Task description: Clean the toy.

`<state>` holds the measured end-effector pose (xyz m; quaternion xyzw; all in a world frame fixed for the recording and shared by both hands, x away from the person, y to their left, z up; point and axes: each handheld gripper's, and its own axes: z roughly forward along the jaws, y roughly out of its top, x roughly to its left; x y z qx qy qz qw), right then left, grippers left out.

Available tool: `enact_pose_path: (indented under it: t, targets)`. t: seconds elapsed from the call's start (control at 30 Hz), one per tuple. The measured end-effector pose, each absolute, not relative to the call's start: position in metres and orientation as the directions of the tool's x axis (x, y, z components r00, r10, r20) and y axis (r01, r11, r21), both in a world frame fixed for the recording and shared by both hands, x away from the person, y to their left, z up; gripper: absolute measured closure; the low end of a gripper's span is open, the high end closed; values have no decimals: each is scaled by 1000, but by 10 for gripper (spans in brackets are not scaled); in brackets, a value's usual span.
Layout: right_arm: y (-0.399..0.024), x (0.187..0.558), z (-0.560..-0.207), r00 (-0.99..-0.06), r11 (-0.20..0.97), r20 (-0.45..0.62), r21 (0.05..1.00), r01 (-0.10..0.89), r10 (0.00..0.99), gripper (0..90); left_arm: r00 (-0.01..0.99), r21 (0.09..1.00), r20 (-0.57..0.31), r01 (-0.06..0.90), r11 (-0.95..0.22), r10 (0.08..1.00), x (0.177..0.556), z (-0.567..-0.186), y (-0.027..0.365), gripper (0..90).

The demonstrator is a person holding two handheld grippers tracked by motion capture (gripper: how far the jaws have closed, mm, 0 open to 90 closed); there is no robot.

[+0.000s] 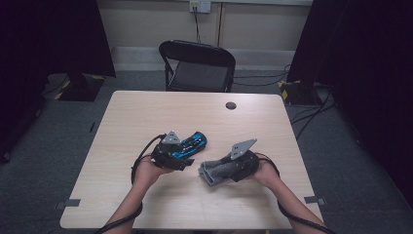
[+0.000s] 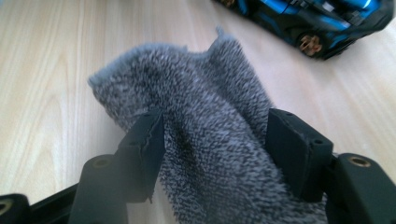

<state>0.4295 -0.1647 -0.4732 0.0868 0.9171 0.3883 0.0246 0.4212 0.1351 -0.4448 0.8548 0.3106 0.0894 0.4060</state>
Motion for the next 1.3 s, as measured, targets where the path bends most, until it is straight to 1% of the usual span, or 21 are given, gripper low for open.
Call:
enact_pose_path:
  t: [0.03,0.1,0.2,0.27,0.4,0.5,0.57,0.6,0.67,0.87,0.9,0.97,1.07,1.13,1.2,1.23,1.3]
  targets:
    - [-163,427,-478,-986,712,-4,692,120,169,373,785,753,-94,459,-472,613,426,-444,137,302]
    - [-161,427,-483,-985,726,-16,678,116,172,370,779,752,-89,461,-471,620,430,-443,138,298]
    - [-161,426,-486,-983,720,-16,682,125,186,381,773,751,-91,467,-467,628,437,-444,138,294]
    - [-161,425,-488,-980,722,-20,680,131,196,403,770,744,-71,465,-480,634,444,-444,139,293]
    - [-164,423,-490,-966,697,-3,693,185,259,503,765,740,-71,471,-480,641,453,-446,138,288]
    - [-167,422,-491,-947,663,20,709,240,321,610,764,730,-78,481,-485,640,466,-452,133,282]
    - [-169,424,-490,-933,654,35,703,278,358,672,769,729,-67,473,-494,636,471,-454,129,276]
    - [-168,425,-489,-925,654,44,694,299,376,687,772,726,-57,468,-505,634,474,-455,127,272]
    - [-168,425,-487,-915,661,38,680,319,402,697,779,722,-49,460,-517,625,480,-458,124,253]
    - [-172,427,-488,-910,637,69,692,338,408,699,784,724,-67,464,-511,617,495,-463,122,228]
    - [-173,428,-489,-911,635,73,694,339,407,698,786,721,-61,460,-517,615,496,-465,121,220]
    - [-173,429,-489,-911,630,83,697,343,404,698,791,702,-8,440,-560,611,498,-467,119,220]
    - [-174,429,-489,-907,621,96,699,354,409,696,795,693,-19,447,-565,606,501,-471,116,215]
    - [-175,429,-490,-907,616,98,703,354,409,696,806,702,-43,446,-556,591,503,-472,115,215]
    - [-175,429,-490,-906,615,102,702,358,410,696,812,704,-34,433,-562,583,503,-472,112,213]
    - [-175,429,-490,-907,616,100,702,356,410,696,812,704,-48,440,-557,581,504,-473,111,214]
    - [-175,429,-490,-906,615,103,703,358,410,696,815,697,-30,433,-572,579,505,-475,108,211]
